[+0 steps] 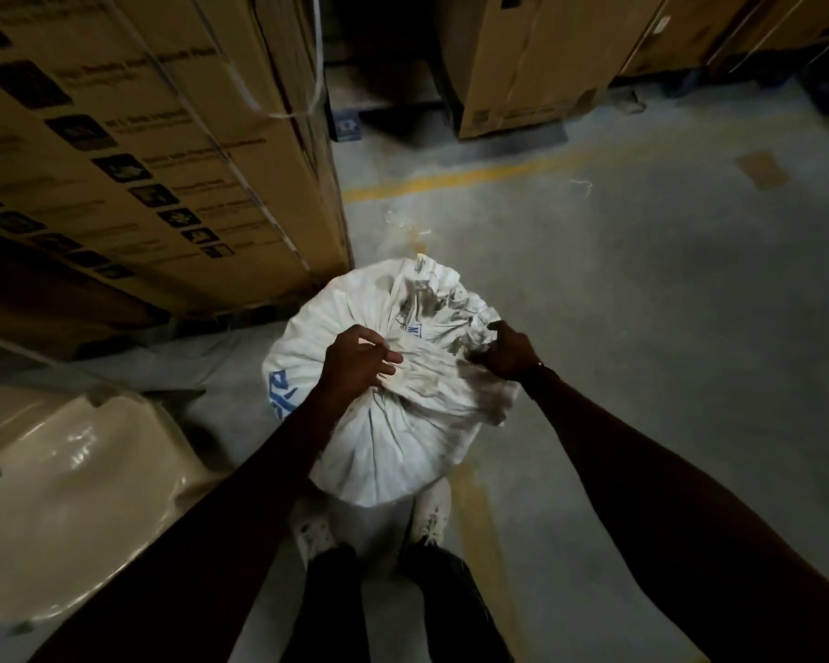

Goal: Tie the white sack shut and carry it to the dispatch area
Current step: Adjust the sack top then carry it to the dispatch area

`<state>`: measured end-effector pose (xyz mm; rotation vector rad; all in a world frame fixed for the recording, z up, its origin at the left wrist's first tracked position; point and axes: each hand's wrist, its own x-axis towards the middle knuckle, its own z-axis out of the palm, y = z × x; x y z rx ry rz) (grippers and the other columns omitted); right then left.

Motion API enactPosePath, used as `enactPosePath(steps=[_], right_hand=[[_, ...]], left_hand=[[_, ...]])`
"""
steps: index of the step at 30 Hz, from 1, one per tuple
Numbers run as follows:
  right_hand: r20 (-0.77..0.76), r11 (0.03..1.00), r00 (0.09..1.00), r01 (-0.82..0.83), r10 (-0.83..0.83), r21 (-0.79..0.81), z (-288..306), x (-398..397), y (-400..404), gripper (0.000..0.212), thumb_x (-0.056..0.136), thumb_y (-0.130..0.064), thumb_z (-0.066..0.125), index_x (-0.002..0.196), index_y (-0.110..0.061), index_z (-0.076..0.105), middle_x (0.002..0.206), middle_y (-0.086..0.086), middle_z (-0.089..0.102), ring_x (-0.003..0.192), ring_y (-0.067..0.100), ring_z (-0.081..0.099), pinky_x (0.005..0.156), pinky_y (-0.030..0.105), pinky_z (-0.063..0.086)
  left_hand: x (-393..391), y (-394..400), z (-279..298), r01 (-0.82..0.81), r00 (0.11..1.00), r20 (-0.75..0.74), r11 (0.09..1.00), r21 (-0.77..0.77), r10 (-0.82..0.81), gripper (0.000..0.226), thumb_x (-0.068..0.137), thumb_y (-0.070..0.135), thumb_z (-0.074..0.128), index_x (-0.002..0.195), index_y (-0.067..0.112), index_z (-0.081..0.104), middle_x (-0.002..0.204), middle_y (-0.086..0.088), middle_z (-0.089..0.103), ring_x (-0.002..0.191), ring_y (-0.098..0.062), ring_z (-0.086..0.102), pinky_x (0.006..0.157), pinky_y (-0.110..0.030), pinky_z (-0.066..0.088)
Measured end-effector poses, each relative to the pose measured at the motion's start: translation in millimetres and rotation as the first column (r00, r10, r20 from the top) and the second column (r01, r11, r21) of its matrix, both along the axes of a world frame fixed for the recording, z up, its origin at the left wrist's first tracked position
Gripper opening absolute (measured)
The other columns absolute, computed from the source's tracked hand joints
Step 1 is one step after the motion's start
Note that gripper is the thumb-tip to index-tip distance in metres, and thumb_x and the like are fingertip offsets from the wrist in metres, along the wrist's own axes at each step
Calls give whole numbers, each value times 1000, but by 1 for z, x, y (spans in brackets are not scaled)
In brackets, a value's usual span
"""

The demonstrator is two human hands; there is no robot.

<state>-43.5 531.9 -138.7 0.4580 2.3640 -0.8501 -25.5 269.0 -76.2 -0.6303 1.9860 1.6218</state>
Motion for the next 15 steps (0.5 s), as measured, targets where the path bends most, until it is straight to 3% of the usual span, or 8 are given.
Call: enactPosePath(steps=[2, 4, 8, 11, 13, 15], right_hand=[[-100, 999, 994, -36, 35, -1, -17, 4, -7, 41, 86, -20, 81, 123, -6, 69, 119, 16, 74, 118, 36, 67, 100, 37, 48], [-220, 998, 975, -50, 41, -32, -19, 10, -23, 20, 89, -20, 75, 104, -7, 76, 110, 15, 76, 108, 35, 70, 94, 38, 50], [-346, 978, 922, -202, 173, -49, 16, 25, -68, 19, 93, -26, 66, 105, -19, 78, 110, 8, 74, 102, 27, 70, 81, 34, 51], [-464, 941, 844, -332, 268, -60, 38, 36, -102, 20, 90, -10, 65, 105, -17, 77, 108, 8, 72, 100, 30, 70, 78, 38, 52], [-507, 917, 801, -395, 317, -50, 49, 44, -126, 23, 88, -7, 64, 104, -16, 77, 108, 7, 72, 100, 31, 70, 78, 39, 53], [-515, 908, 793, -414, 326, -62, 52, 49, -149, 22, 88, -10, 64, 104, -17, 78, 107, 6, 72, 100, 30, 70, 79, 36, 52]], left_hand=[[-6, 0, -15, 9, 1000, 12, 1000, 3, -9, 11, 99, 4, 55, 93, 14, 52, 83, -9, 78, 57, -15, 66, 45, -19, 45], [-9, -3, -22, -6, 1000, 6, 1000, 1, 6, 7, 99, 7, 58, 95, 11, 55, 80, -7, 78, 53, -10, 66, 49, -22, 45], [-16, -8, -7, -36, 991, -134, 998, -50, 29, 6, 98, 12, 63, 96, 10, 58, 89, -11, 78, 61, -6, 69, 57, -24, 50], [-33, -15, 14, -18, 949, -313, 984, -180, -40, 12, 92, 17, 73, 93, 15, 61, 90, 1, 72, 83, -12, 69, 81, -29, 54], [-47, -21, 28, 104, 912, -368, 970, -219, -181, 13, 92, 15, 75, 96, 16, 64, 92, 5, 69, 82, 1, 64, 83, -27, 50], [-58, -27, 35, 291, 862, -345, 921, -260, -370, 17, 91, 19, 77, 105, 15, 69, 105, -1, 73, 84, 3, 61, 80, -24, 47]])
